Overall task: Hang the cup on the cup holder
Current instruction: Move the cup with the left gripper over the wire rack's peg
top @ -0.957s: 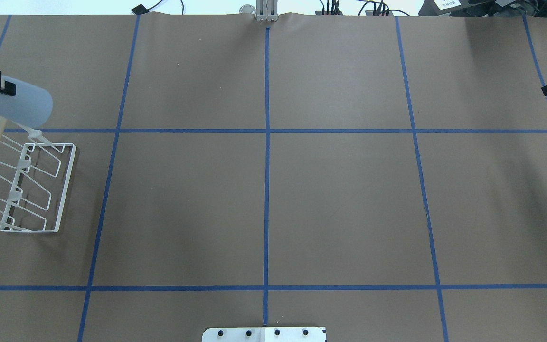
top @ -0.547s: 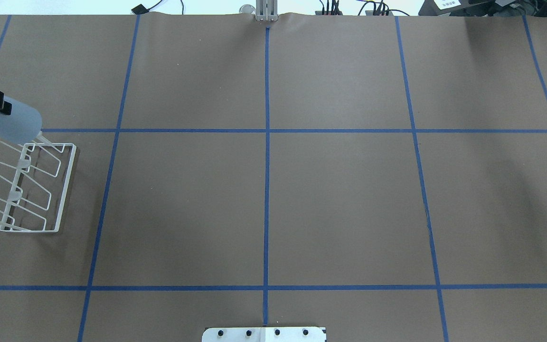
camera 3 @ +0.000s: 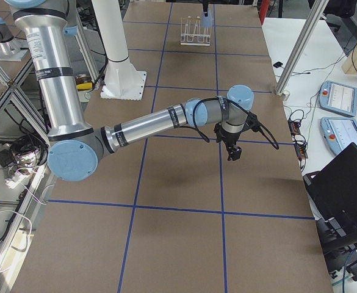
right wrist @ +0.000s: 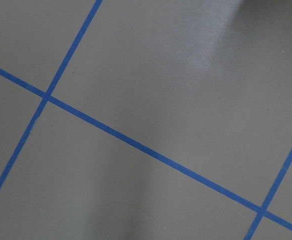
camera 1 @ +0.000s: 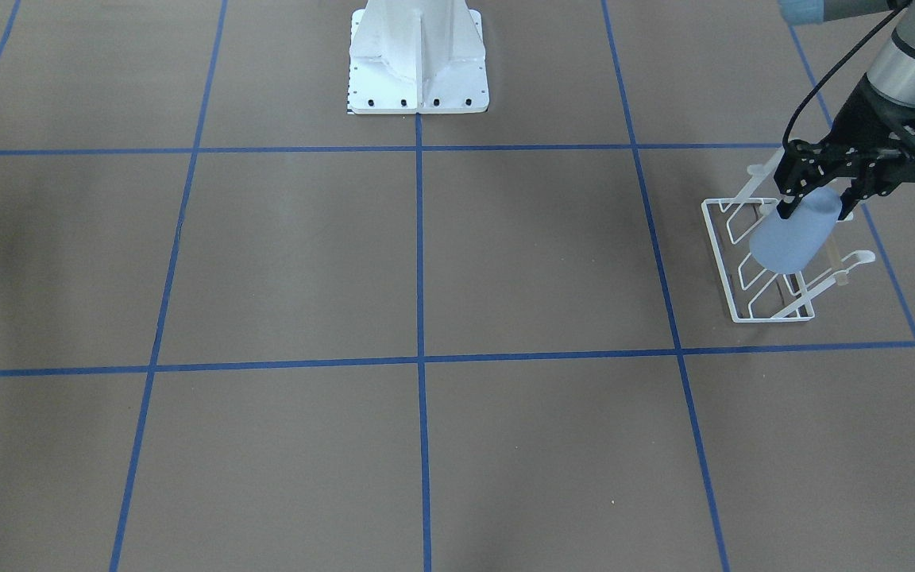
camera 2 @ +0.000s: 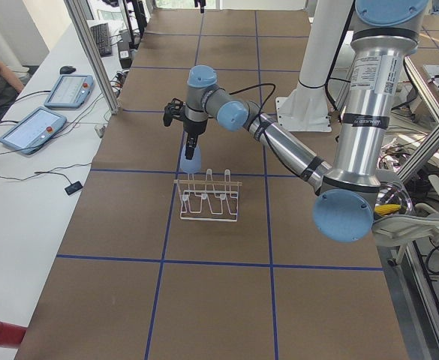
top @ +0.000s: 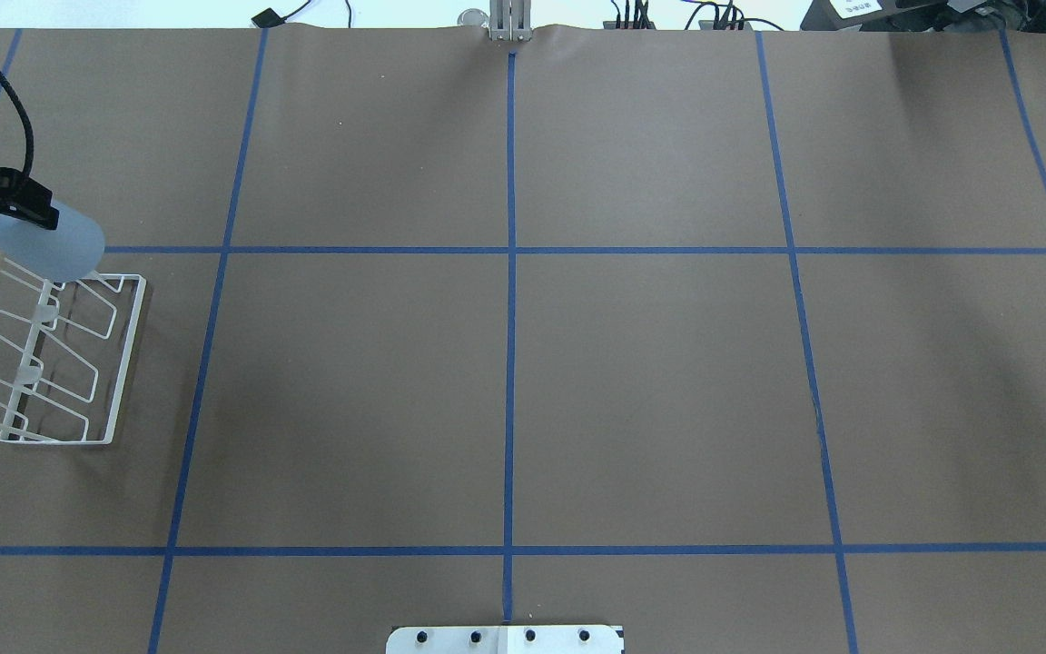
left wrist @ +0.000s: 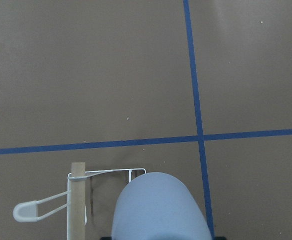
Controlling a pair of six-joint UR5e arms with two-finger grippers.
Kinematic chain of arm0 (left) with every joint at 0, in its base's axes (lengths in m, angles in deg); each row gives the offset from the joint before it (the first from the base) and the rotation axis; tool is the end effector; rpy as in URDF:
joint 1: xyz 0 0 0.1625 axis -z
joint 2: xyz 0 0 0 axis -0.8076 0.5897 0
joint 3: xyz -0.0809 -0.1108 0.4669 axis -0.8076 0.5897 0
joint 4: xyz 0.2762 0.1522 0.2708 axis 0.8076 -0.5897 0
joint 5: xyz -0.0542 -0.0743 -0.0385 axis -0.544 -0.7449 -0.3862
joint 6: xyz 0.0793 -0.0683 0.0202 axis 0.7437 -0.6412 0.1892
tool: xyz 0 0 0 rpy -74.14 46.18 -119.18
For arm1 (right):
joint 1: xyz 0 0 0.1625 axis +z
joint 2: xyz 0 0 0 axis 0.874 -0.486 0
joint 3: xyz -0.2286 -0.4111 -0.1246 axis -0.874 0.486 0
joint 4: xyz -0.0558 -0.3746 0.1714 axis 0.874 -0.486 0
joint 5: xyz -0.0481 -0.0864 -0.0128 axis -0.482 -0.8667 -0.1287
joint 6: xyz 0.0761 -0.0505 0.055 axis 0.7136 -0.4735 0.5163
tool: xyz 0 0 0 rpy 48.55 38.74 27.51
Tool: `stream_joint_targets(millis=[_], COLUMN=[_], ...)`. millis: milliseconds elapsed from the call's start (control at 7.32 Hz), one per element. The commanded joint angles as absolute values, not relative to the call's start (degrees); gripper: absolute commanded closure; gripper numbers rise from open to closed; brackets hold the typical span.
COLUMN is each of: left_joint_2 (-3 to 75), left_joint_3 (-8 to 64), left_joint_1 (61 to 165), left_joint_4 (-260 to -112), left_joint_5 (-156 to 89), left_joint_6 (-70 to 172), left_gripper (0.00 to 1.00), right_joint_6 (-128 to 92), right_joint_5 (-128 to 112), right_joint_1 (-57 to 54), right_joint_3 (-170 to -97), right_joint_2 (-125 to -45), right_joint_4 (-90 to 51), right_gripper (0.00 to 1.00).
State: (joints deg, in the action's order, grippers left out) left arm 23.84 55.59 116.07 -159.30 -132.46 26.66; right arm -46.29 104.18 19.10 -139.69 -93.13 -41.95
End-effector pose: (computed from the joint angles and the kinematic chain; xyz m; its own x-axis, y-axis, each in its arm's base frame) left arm 0.1708 -0.4937 0.4294 0.7201 0.0639 -0.6909 0.1006 0.9756 0.1951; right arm -0.0442 -0.5811 0.5518 0.6148 -0.4601 0.6405 0.3026 0.8876 0.3472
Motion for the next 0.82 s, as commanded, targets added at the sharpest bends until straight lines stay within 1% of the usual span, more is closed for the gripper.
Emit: stream_joint_targets(millis=[0,683], left_joint_2=[24.5,24.6], left_joint_3=[54.0,49.8], left_joint_1=[115.0,112.8], left_joint_4=[-159.5,-160.2], left_joint_5=[-132.3,-133.0], left_joint_6=[26.6,26.6], left_gripper=[1.00,1.00], right_joint_6=[-46.2,-45.5], right_joint_5=[104.1,104.1], right_joint_1=[18.7,17.0], right_joint_3=[-139.8,-139.8], right_joint_2=[-93.2,-93.1], right_joint_4=[-42.5,-42.7], right_gripper=[0.00,0.00])
